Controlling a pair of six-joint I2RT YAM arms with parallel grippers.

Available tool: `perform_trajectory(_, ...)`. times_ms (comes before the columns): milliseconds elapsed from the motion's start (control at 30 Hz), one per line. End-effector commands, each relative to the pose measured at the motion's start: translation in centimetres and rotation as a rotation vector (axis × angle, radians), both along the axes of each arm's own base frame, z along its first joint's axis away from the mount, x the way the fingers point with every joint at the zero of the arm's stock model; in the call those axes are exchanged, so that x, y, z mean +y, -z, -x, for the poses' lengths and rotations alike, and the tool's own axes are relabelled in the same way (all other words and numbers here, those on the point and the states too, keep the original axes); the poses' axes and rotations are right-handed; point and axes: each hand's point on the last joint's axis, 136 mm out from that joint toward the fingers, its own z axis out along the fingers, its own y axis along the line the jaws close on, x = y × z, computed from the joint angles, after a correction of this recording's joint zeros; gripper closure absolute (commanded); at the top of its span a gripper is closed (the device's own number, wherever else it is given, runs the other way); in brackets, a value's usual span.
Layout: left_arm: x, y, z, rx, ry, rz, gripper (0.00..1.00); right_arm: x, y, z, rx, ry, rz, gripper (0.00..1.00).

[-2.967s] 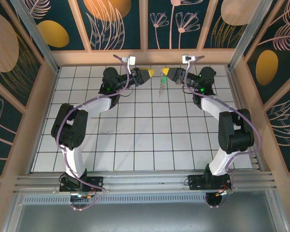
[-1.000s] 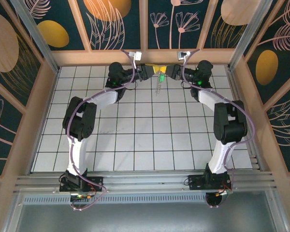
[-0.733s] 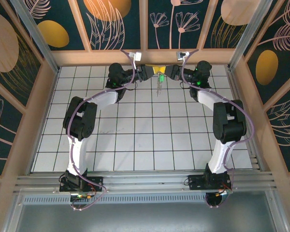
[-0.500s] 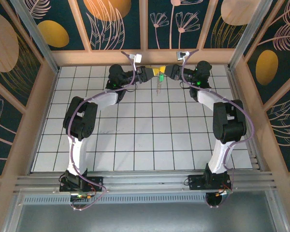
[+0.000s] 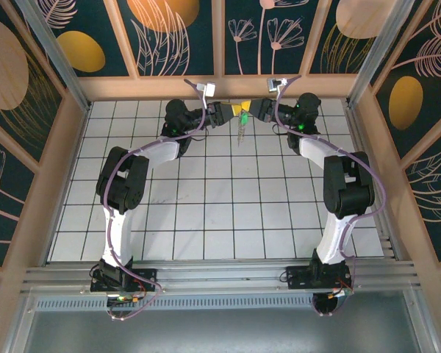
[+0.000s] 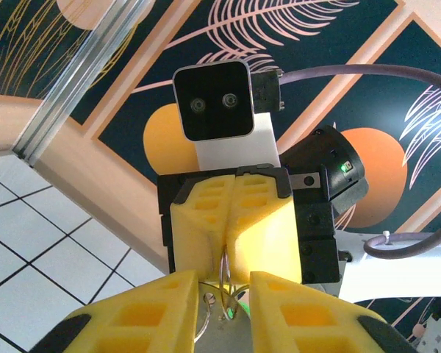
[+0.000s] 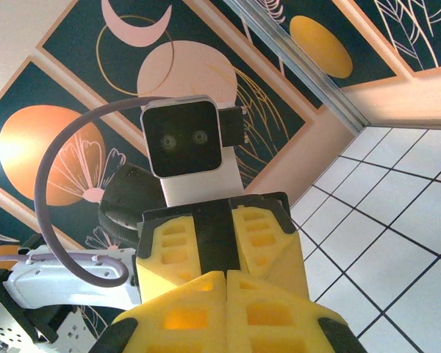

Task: Put the keys on the keyring

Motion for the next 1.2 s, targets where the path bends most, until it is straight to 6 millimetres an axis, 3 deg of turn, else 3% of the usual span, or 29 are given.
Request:
perform_trajectory(0, -0.4, -0.5, 0.2, -0.032, 0.014, 0.022, 0.79, 0.5, -1.1, 0.7, -0.063, -0.017, -0.016, 1.0)
perform_trajectory(267, -0.5, -0.7, 0.5, -0.035, 0.014, 0.044, 1.0, 0.3, -1.1, 1.1, -0.063, -0.011, -0.015, 0.99)
perform_trajectory(367, -0.4, -0.6, 0.6, -0.036, 0.01, 0.056, 1.0, -0.2, -1.4, 1.1, -0.067, 0.014, -0.017, 0.82)
perform_trajectory(467, -0.3, -0.6, 0.7, -0.037, 0.008, 0.058, 1.0, -1.0, -1.5, 0.9, -0.064, 0.043, -0.022, 0.74)
perform_trajectory(800, -0.4, -0.6, 0.6, -0.038, 0.005, 0.06, 1.0, -1.8, -1.5, 1.0, -0.061, 0.061, -0.043, 0.73)
perform_trajectory(1167, -0.4, -0.6, 0.4, -0.036, 0.005, 0.061, 1.0, -1.3, -1.6, 1.5, -0.07, 0.023, -0.04, 0.8)
